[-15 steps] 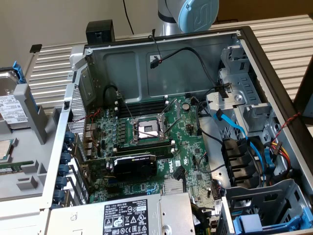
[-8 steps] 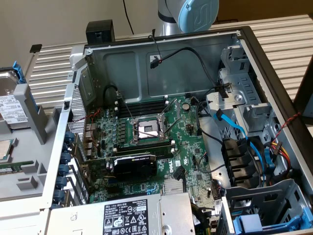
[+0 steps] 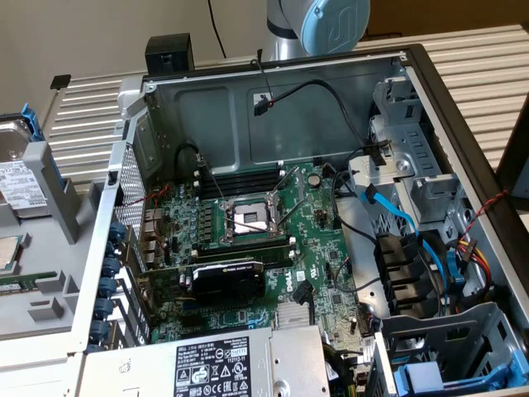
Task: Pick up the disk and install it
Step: 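Pick up the disk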
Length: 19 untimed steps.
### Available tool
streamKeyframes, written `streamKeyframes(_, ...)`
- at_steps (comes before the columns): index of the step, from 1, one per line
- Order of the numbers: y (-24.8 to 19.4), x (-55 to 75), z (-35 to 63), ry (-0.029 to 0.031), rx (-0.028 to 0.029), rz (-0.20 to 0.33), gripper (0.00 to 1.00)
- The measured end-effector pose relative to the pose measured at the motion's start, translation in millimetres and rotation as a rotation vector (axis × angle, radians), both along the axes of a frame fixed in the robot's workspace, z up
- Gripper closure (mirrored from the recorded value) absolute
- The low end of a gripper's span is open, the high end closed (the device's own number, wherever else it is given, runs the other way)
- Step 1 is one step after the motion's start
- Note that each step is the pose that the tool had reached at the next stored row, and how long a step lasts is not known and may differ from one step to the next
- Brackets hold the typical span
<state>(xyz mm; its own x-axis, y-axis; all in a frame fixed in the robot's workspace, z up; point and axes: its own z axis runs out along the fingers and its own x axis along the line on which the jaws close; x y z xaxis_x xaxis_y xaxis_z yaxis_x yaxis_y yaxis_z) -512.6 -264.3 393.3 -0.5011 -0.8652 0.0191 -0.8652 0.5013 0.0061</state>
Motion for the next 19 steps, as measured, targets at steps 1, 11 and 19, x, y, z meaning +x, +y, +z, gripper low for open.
streamKeyframes(1,0.0,0.0,0.0,0.0000,0.0000,0.017,0.69)
streamKeyframes(11,0.0,0.0,-0.4,0.0000,0.0000,0.198,0.69)
streamKeyframes(19,0.0,0.0,-0.8,-0.0001,0.0000,0.345,0.69)
